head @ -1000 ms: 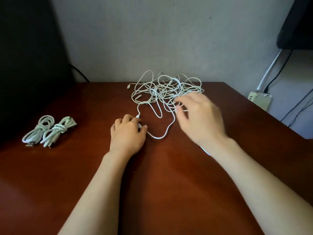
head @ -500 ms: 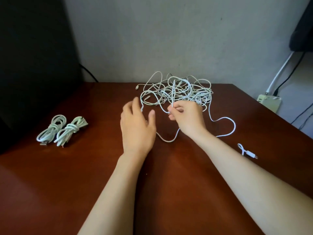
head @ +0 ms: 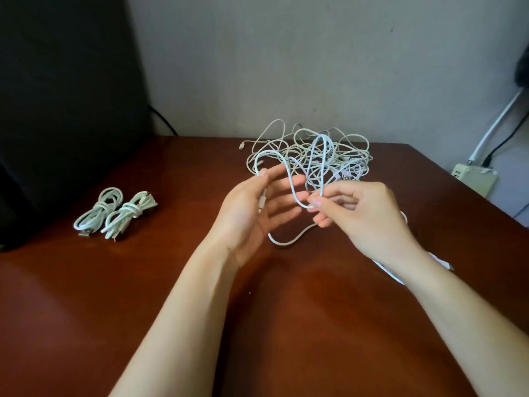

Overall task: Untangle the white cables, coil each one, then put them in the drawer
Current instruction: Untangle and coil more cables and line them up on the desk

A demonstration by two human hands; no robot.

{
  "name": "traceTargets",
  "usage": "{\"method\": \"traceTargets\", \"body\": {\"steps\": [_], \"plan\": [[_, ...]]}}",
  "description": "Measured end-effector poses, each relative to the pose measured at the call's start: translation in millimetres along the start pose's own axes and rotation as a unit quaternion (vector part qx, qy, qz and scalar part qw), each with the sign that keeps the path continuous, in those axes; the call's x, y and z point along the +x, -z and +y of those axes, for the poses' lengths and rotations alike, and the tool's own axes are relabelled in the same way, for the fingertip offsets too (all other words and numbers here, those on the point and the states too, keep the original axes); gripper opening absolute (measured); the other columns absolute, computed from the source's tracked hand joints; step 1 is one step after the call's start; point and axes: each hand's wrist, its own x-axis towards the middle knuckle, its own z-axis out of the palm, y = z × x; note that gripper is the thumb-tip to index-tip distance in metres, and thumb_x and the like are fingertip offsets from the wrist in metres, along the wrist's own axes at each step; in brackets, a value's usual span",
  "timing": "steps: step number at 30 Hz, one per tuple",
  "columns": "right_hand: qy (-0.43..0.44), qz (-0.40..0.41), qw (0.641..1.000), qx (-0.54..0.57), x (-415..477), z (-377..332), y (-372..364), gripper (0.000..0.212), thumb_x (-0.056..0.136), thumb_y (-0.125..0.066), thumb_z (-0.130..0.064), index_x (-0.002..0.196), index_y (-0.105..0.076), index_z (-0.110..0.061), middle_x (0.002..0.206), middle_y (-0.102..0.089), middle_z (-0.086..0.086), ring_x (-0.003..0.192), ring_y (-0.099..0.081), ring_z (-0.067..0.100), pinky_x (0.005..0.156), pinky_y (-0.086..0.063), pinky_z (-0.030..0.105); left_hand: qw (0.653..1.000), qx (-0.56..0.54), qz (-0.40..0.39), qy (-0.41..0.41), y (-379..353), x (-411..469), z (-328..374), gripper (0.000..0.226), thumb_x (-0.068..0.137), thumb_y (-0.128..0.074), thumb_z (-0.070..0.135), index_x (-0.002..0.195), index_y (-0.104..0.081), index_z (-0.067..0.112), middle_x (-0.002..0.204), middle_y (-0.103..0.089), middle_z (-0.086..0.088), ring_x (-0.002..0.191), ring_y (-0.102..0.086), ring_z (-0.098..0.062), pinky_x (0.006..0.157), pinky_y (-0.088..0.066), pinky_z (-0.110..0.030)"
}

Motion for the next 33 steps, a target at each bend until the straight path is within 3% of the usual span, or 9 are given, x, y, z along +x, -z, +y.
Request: {"method": "traceTargets", "body": {"steps": [5, 9, 14, 18, 20, 23, 27, 30, 33], "plan": [[0.041, -0.039, 0.998, -0.034, -10, -1, -4, 0.022, 0.08, -0.071, -0.002, 0.068, -0.067, -0.02, 0.058, -0.067, 0.001, 0.053, -0.066, 0.01, 0.057, -0.052, 0.017, 0.999, 0.012, -0.051, 0.011, -2, -2, 0, 0.033, 0.101, -0.035, 0.012, 0.125, -0.056, 0.005, 0.078, -0.057, 0.0, 0.065, -0.054, -0.013, 0.069, -0.056, -0.031], [0.047, -0.068, 0.996, -0.027, -14, -5, -7, 0.019, 0.081, -0.071, -0.004, 0.067, -0.066, -0.015, 0.065, -0.069, 0.008, 0.052, -0.065, 0.012, 0.058, -0.054, 0.02, 0.996, -0.032, -0.088, 0.012, -2, -4, 3, 0.043, 0.084, -0.041, 0.004, 0.125, -0.055, 0.0, 0.073, -0.05, -0.001, 0.057, -0.044, -0.011, 0.056, -0.047, -0.024], [0.058, -0.11, 0.991, -0.041, -15, -2, -5, 0.014, 0.082, -0.07, -0.005, 0.07, -0.067, -0.011, 0.06, -0.068, 0.002, 0.053, -0.064, 0.009, 0.058, -0.053, 0.018, 0.997, 0.03, -0.061, 0.023, -7, -4, 0, 0.035, 0.099, -0.035, 0.022, 0.112, -0.061, 0.004, 0.066, -0.042, 0.002, 0.05, -0.032, -0.008, 0.053, -0.032, -0.022], [0.089, -0.135, 0.981, -0.111, -17, 4, -6, 0.018, 0.085, -0.069, -0.017, 0.067, -0.067, -0.014, 0.059, -0.066, -0.007, 0.054, -0.063, 0.006, 0.062, -0.053, 0.022, 0.988, 0.15, -0.008, 0.025, -10, -3, -10, 0.061, 0.101, -0.02, 0.05, 0.113, -0.062, 0.007, 0.06, -0.039, 0.0, 0.051, -0.033, -0.013, 0.052, -0.03, -0.027], [0.104, -0.12, 0.98, -0.12, -16, 4, -5, 0.027, 0.089, -0.064, -0.028, 0.063, -0.063, -0.024, 0.059, -0.065, -0.007, 0.054, -0.063, 0.006, 0.061, -0.05, 0.02, 0.987, 0.157, -0.009, 0.028, -11, -3, -12, 0.061, 0.101, -0.019, 0.049, 0.117, -0.06, 0.006, 0.057, -0.034, 0.001, 0.048, -0.026, -0.01, 0.049, -0.024, -0.024], [0.149, -0.021, 0.979, -0.137, -12, 6, 0, 0.03, 0.088, -0.052, -0.044, 0.06, -0.051, -0.033, 0.057, -0.058, -0.003, 0.049, -0.054, 0.011, 0.056, -0.046, 0.029, 0.993, 0.095, -0.047, 0.052, -11, -2, -10, 0.05, 0.103, -0.019, 0.04, 0.11, -0.059, 0.01, 0.051, -0.029, 0.007, 0.039, -0.016, -0.003, 0.042, -0.011, -0.019], [0.162, 0.063, 0.981, -0.085, -5, 7, 8, 0.013, 0.084, -0.052, -0.046, 0.086, -0.049, -0.033, 0.084, -0.056, -0.019, 0.073, -0.056, 0.004, 0.062, -0.048, 0.022, 0.989, 0.075, -0.107, 0.074, -10, -3, -7, 0.048, 0.101, -0.019, 0.04, 0.107, -0.06, 0.017, 0.053, -0.03, 0.006, 0.038, -0.015, -0.003, 0.045, -0.006, -0.021], [0.172, -0.016, 0.983, -0.064, -1, 10, 13, 0.027, 0.086, -0.052, -0.043, 0.112, -0.047, -0.046, 0.12, -0.052, -0.02, 0.111, -0.053, 0.003, 0.088, -0.048, 0.025, 0.986, 0.078, -0.124, 0.079, -12, -5, -6, 0.051, 0.1, -0.017, 0.045, 0.109, -0.061, 0.021, 0.054, -0.03, 0.005, 0.043, -0.011, -0.005, 0.043, -0.008, -0.019], [0.177, -0.08, 0.98, -0.042, 0, 13, 13, 0.021, 0.088, -0.055, -0.036, 0.109, -0.054, -0.035, 0.114, -0.061, -0.014, 0.114, -0.057, 0.013, 0.099, -0.044, 0.038, 0.984, 0.094, -0.127, 0.078, -14, -7, -7, 0.046, 0.101, -0.02, 0.043, 0.095, -0.06, 0.02, 0.056, -0.031, 0.003, 0.043, -0.013, -0.006, 0.041, -0.01, -0.017]]}}
